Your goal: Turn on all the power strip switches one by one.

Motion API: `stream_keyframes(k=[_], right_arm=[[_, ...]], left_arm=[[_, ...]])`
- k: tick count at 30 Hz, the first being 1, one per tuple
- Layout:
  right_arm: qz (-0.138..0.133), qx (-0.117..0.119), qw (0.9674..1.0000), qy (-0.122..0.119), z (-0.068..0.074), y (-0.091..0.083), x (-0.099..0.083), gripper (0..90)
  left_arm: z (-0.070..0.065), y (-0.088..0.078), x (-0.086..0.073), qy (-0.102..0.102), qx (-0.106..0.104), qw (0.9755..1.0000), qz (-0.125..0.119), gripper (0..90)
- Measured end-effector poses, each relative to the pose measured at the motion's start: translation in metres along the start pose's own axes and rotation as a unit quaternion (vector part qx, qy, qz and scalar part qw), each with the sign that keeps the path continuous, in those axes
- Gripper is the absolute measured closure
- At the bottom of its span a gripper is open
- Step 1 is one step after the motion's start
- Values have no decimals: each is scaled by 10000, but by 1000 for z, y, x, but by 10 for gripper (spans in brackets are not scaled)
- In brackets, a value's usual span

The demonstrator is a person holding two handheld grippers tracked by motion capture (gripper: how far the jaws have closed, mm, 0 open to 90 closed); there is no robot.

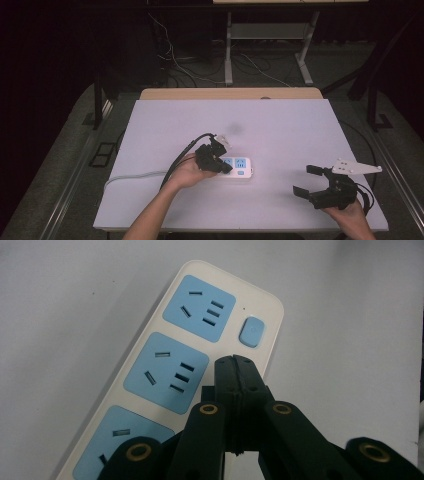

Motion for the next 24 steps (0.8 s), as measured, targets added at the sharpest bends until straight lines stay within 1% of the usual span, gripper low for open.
stream_keyframes(k=[2, 4, 7, 10, 11, 13, 16, 20, 22, 24], right_arm=[[-2, -3, 10000, 2, 0, 0, 0, 17], [-15, -7, 10000, 2, 0, 0, 0, 17], [-28, -10, 10000, 3, 0, -1, 0, 17], [-27, -21, 10000, 7, -1, -2, 0, 17], [-25, -26, 10000, 7, -1, -2, 0, 17], [-35, -30, 10000, 5, -1, -2, 0, 17], [-43, -30, 10000, 2, -1, -2, 0, 17], [-42, -26, 10000, -6, -1, -3, 0, 17], [-41, -27, 10000, -5, -1, -3, 0, 17], [-44, -30, 10000, -7, -1, -3, 0, 17]], left_arm=[[0, 0, 0, 41, 10, 10000, 4, 898], [1, 1, -2, -35, -51, 10000, -77, 899], [4, 1, -5, -146, -209, 9996, -126, 900], [3, 2, -5, -46, -198, 9997, -119, 900], [4, 2, -5, -49, -209, 9997, -118, 900], [5, 2, -6, -103, -242, 9996, -128, 900], [5, 3, -6, -117, -235, 9996, -110, 900], [7, 3, -6, -203, -337, 9992, -108, 900], [8, 3, -6, -229, -371, 9990, -119, 900], [8, 3, -6, -219, -358, 9991, -114, 900]])
Point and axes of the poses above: each handheld gripper's, and its own axes: y roughly forward along the jaws, x roughly out of its top, z roughly to its left, the point moved 3 cm from there along y, roughly forward along the jaws, and after that the axes turned 4 degrees about -y, right-handed, at the moved point
